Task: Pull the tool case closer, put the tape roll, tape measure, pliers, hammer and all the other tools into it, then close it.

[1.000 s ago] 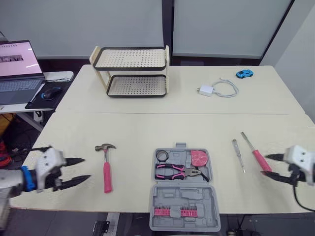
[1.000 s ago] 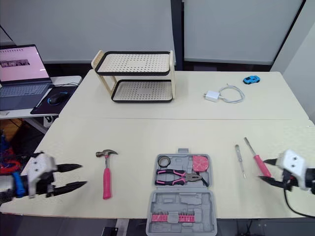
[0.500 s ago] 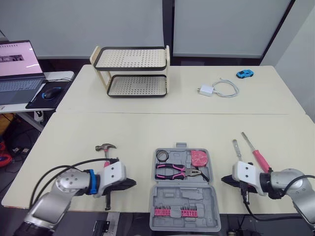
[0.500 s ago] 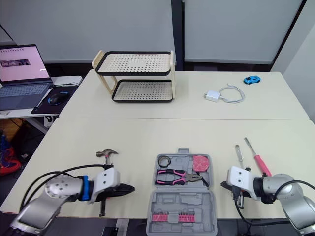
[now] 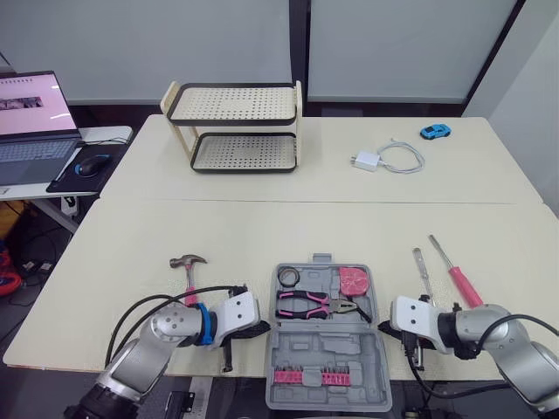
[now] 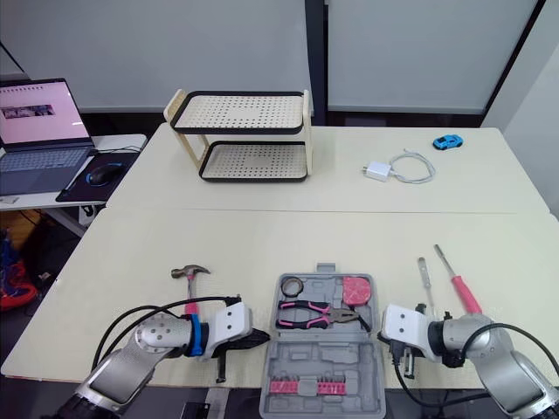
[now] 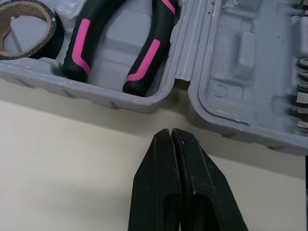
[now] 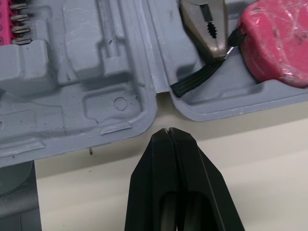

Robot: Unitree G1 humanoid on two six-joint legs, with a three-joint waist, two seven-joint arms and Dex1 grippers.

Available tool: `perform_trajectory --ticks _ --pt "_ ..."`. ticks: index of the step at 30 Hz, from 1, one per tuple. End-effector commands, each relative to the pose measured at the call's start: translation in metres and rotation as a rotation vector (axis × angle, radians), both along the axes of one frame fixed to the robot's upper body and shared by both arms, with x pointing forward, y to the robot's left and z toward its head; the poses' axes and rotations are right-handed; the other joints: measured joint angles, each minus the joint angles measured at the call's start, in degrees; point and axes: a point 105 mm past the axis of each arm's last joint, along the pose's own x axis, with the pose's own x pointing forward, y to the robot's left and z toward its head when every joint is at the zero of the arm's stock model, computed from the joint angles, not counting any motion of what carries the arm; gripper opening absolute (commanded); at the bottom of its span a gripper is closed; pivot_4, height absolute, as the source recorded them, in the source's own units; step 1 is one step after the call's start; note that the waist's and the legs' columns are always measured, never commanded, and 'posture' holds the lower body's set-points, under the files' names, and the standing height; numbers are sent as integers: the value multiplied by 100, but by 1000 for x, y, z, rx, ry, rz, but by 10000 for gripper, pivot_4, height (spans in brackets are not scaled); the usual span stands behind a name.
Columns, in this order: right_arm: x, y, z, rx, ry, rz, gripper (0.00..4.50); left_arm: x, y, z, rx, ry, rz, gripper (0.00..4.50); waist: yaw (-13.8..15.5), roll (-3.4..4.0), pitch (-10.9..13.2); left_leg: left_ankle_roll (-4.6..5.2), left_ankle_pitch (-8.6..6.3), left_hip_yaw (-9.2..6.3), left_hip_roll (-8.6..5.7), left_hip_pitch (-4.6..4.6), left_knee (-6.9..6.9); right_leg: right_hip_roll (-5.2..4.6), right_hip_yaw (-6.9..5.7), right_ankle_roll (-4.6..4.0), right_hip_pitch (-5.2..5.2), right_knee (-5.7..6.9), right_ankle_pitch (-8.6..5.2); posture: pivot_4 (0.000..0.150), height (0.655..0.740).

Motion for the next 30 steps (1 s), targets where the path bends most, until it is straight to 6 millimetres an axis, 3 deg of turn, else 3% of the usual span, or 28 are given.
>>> perform_trajectory --ticks 1,8,22,30 --pt "2 5 2 -10 -32 18 0 3 -4 -2 9 -13 -4 249 0 0 -1 0 0 -1 0 0 0 0 -1 0 0 0 0 1500 7400" --pt "5 16 0 13 -34 23 0 7 -13 -7 -7 3 0 249 4 7 -10 0 0 -1 -2 4 1 -1 0 0 5 -1 0 1500 7400" --pt "4 26 -3 29 -25 27 0 -3 -34 -13 -26 77 -32 249 16 22 -47 1 0 -5 -3 36 0 -1 -2 1 39 -3 0 1500 7400" --pt "15 27 4 37 -48 14 0 11 -36 -8 -30 24 -16 249 70 22 -46 2 -2 -6 -3 76 -5 -1 -3 3 79 -14 -2 1500 7400"
